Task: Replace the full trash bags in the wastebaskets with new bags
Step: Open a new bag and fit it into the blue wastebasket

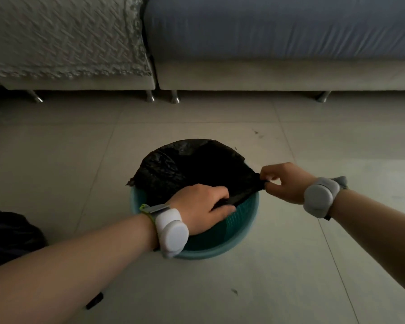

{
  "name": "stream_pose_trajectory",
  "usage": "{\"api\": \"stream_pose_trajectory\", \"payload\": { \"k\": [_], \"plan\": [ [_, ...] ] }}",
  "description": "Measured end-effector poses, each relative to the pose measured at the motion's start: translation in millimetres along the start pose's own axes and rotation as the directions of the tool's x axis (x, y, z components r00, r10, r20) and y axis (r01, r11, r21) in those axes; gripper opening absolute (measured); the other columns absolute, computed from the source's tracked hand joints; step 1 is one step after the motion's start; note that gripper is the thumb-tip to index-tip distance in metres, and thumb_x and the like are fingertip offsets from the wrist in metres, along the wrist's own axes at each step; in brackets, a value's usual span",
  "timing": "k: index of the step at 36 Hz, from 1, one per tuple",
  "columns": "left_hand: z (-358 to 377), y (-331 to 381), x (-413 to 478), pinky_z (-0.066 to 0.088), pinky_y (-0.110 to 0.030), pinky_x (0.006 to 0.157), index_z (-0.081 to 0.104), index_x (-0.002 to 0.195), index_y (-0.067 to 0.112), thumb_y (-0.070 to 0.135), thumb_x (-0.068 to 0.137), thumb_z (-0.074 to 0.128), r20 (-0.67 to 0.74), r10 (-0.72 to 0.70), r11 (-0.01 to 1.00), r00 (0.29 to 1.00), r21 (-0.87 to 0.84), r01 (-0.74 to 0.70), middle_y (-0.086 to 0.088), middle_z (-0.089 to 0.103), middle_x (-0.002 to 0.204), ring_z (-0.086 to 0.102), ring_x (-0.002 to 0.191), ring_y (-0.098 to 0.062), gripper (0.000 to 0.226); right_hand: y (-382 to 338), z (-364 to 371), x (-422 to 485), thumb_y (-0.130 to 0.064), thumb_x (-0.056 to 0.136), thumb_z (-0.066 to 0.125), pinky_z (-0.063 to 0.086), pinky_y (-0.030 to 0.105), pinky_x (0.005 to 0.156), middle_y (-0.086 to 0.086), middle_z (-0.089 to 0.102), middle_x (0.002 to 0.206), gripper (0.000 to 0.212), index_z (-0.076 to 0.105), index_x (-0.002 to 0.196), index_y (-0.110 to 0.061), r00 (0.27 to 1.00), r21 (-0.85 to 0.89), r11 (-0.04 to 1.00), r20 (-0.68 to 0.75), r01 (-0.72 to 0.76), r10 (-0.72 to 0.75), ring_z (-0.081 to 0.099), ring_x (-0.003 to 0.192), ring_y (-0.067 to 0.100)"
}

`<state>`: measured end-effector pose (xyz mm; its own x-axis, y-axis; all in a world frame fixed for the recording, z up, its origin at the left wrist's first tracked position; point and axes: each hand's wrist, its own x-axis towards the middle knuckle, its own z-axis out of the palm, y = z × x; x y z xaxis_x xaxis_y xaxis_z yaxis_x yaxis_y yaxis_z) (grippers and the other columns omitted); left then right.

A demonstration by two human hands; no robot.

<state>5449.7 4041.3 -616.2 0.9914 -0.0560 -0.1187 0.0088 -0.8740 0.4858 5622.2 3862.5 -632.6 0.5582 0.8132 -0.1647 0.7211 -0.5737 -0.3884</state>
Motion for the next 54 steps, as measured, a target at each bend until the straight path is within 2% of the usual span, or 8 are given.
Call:
{"api": "stream_pose_trajectory", "payload": {
  "k": [5,15,19,24,28,31,41,54],
  "plan": [
    [18,11,-8,0.043,-0.027,0.074,0.043,0.118,0.030,0.071,0.071,0.056,0.140,-0.016,0.980,0.990,0.199,-0.012,0.007,0.056,0.105,0.055,0.093,-0.016,0.064,0,14,-7,-0.014,0.085,0.059,0.044,0.022,0.079,-0.003,0.068,0.094,0.015,0.069,0.096,-0.014,0.996,0.017,1.000,0.091,0.013,-0.014,0.063,0.091,0.018],
    [16,-6,5,0.044,-0.032,0.074,0.054,0.105,0.017,0.045,0.087,0.055,-0.087,0.000,0.988,0.996,0.153,0.013,-0.002,0.059,0.099,0.056,0.091,-0.022,0.033,-1,30,-6,-0.026,0.088,0.061,0.048,0.029,0.090,-0.002,0.065,0.111,0.022,0.069,0.107,-0.019,0.974,-0.027,0.999,0.228,0.024,-0.018,0.061,0.101,0.015],
    [17,-21,3,0.042,-0.033,0.064,0.059,0.095,0.010,0.046,0.083,0.056,-0.233,0.061,0.995,0.971,0.086,-0.042,-0.006,0.059,0.090,0.056,0.080,-0.025,0.038,-4,29,-4,-0.025,0.085,0.063,0.052,0.033,0.076,-0.004,0.058,0.104,0.027,0.062,0.112,-0.022,0.998,0.034,0.998,-0.022,0.054,-0.053,0.058,0.082,0.011],
    [19,-27,0,0.046,-0.029,0.055,0.061,0.082,0.011,0.045,0.078,0.049,-0.327,0.154,0.986,0.932,0.105,-0.126,-0.004,0.058,0.078,0.057,0.067,-0.023,0.036,-23,16,-2,-0.047,0.079,0.062,0.044,0.028,0.065,-0.004,0.052,0.100,0.042,0.056,0.109,-0.019,0.917,-0.036,0.978,-0.341,0.207,-0.207,0.049,0.078,0.011],
    [16,-24,1,0.046,-0.028,0.052,0.059,0.076,0.012,0.035,0.079,0.050,-0.355,0.182,0.982,0.917,0.111,-0.153,-0.004,0.056,0.074,0.056,0.064,-0.023,0.025,-49,23,-1,-0.054,0.079,0.057,0.048,0.035,0.081,0.002,0.060,0.108,0.046,0.061,0.110,-0.020,0.857,-0.165,0.893,-0.256,0.418,-0.448,0.056,0.095,0.022],
    [10,-25,-2,0.039,-0.025,0.049,0.056,0.072,0.014,0.037,0.079,0.050,-0.361,0.174,0.983,0.916,0.117,-0.141,-0.001,0.055,0.067,0.054,0.058,-0.022,0.025,-62,34,3,-0.041,0.082,0.056,0.049,0.037,0.074,-0.001,0.064,0.091,0.026,0.067,0.091,-0.020,0.805,-0.248,0.837,-0.243,0.488,-0.541,0.060,0.083,0.025],
    [-20,-61,-29,0.042,-0.029,0.062,0.054,0.071,0.017,0.028,0.078,0.049,-0.245,0.311,0.895,0.918,0.401,-0.196,0.004,0.056,0.060,0.053,0.055,-0.020,0.014,-64,33,3,-0.036,0.088,0.051,0.049,0.036,0.073,-0.002,0.065,0.084,0.022,0.068,0.084,-0.021,0.768,-0.336,0.785,-0.217,0.520,-0.602,0.060,0.077,0.025],
    [-18,-102,-68,0.044,-0.042,0.071,0.050,0.082,0.017,0.021,0.088,0.054,-0.416,0.449,0.859,0.791,0.444,-0.254,-0.004,0.058,0.068,0.052,0.063,-0.026,0.008,-76,46,-1,-0.025,0.092,0.054,0.046,0.036,0.070,0.003,0.061,0.080,0.018,0.066,0.083,-0.015,0.645,-0.438,0.688,-0.271,0.579,-0.715,0.054,0.069,0.026]
  ]
}}
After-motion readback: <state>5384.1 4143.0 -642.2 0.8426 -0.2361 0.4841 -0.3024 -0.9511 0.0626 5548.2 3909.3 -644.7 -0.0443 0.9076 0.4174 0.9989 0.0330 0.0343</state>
